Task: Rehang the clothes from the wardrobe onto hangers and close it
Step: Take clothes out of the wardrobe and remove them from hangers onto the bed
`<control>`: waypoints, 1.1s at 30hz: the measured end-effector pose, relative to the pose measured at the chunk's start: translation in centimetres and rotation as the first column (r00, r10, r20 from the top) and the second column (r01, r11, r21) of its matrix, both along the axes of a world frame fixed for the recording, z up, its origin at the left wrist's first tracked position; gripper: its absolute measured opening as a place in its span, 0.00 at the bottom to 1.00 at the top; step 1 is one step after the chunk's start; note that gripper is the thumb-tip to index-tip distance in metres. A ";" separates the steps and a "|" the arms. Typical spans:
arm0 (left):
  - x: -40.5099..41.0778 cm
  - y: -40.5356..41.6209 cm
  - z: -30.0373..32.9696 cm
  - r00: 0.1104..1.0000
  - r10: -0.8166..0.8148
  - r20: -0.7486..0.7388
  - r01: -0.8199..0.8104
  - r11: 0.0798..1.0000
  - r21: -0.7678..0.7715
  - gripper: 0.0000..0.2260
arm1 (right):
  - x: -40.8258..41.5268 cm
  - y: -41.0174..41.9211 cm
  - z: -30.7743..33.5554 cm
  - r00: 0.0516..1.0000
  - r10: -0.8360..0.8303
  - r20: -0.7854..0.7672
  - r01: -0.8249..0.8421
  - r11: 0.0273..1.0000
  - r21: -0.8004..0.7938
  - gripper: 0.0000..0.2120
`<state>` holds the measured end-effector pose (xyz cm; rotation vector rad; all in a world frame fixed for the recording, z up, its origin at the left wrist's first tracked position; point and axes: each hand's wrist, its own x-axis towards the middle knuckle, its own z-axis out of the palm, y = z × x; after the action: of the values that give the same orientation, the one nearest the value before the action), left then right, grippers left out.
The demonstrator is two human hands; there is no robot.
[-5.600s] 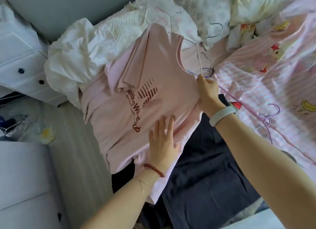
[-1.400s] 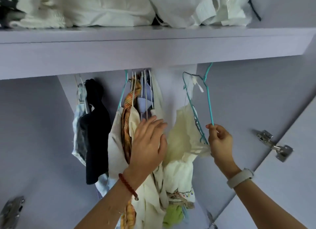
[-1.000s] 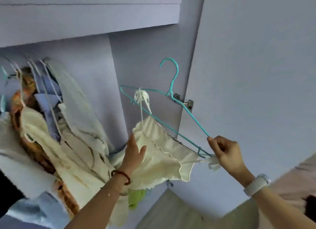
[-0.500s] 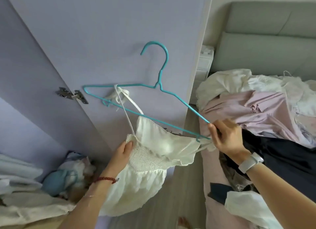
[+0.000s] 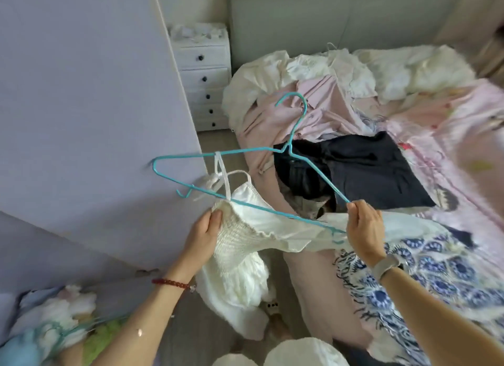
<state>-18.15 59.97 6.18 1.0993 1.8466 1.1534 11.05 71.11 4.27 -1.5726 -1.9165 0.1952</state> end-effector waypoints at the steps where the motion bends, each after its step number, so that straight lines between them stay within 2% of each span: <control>1: 1.0 0.9 0.1 0.999 -0.042 0.005 0.042 0.999 -0.006 0.11 | 1.2 -0.6 0.0 0.999 -0.038 -0.021 0.038 0.999 -0.017 0.14; 5: 4.3 4.9 2.0 0.988 -0.155 -0.002 0.155 0.988 0.016 0.13 | 4.8 -1.9 0.5 0.981 -0.180 -0.074 0.178 0.984 -0.027 0.13; 13: 8.0 11.6 3.1 0.984 -0.153 0.088 0.150 0.988 0.037 0.15 | 7.0 1.5 0.4 0.922 -0.339 -0.186 0.322 0.939 -0.117 0.14; 15: 7.6 13.9 3.0 0.994 -0.079 0.073 0.078 0.997 0.013 0.15 | 6.5 3.4 0.5 0.913 -0.353 -0.204 0.331 0.934 -0.134 0.14; 18: 6.6 18.8 3.6 0.992 0.123 0.037 -0.124 0.992 0.029 0.14 | 5.1 7.8 1.3 0.887 -0.358 -0.290 0.327 0.933 -0.150 0.14; 22: 4.3 26.0 6.4 0.907 0.419 -0.048 -0.419 0.908 0.022 0.19 | 2.1 14.7 4.0 0.846 -0.266 -0.462 0.224 0.964 -0.146 0.10; 24: 3.2 29.8 8.8 0.862 0.501 -0.077 -0.497 0.865 0.066 0.21 | 0.0 18.3 6.0 0.815 -0.194 -0.546 0.140 0.980 -0.140 0.10; 27: 2.2 34.8 14.0 0.818 0.560 0.133 -0.575 0.792 0.205 0.20 | -3.2 23.6 9.6 0.754 -0.067 -0.654 0.006 0.996 -0.094 0.10; 30: 0.5 38.3 19.4 0.782 0.535 0.318 -0.620 0.716 0.321 0.19 | -6.1 28.1 13.0 0.707 -0.007 -0.707 -0.057 0.996 -0.066 0.09; 33: -2.2 40.5 22.4 0.791 0.515 0.330 -0.612 0.672 0.417 0.12 | -8.3 31.8 15.4 0.657 0.007 -0.754 -0.085 0.994 -0.065 0.09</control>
<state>-20.34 100.51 28.60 0.6195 1.8294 2.1340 2.73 102.87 19.70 -1.2014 -1.2757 0.8413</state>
